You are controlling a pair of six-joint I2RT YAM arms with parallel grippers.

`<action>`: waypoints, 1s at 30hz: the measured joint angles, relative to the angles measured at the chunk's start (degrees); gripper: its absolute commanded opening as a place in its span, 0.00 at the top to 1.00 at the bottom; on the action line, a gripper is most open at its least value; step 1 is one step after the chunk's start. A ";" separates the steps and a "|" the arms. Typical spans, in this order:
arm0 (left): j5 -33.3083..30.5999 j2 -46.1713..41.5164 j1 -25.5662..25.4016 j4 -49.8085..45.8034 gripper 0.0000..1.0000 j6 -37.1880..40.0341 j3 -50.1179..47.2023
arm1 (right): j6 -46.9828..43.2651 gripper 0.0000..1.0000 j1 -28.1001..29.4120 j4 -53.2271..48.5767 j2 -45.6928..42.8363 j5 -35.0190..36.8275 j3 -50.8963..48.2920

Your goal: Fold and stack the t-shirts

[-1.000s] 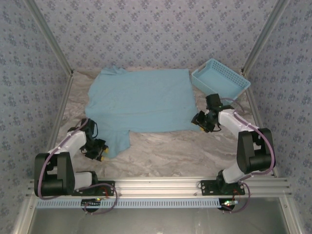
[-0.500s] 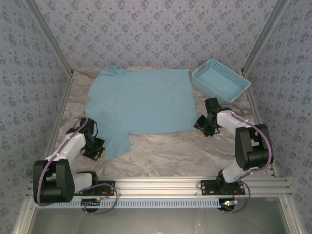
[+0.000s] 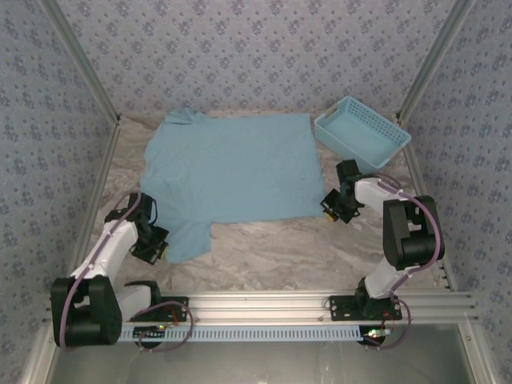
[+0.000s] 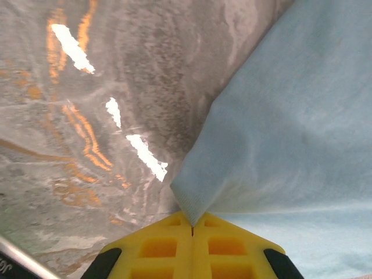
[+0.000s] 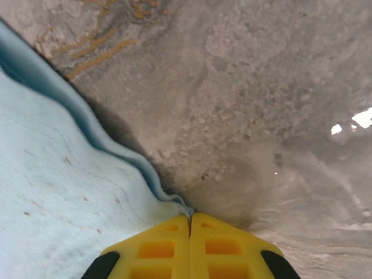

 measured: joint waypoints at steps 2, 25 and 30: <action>-0.79 -2.78 0.00 -2.05 1.00 -1.46 0.00 | -0.15 1.00 0.72 1.42 -0.24 0.57 -0.24; -0.44 -21.20 -0.17 -12.94 1.00 -11.93 6.80 | 5.86 1.00 6.10 -12.44 -25.86 0.57 -10.84; -0.35 -11.74 -0.26 -6.82 1.00 -9.27 13.09 | 6.29 1.00 5.18 -12.04 -21.66 0.52 -6.32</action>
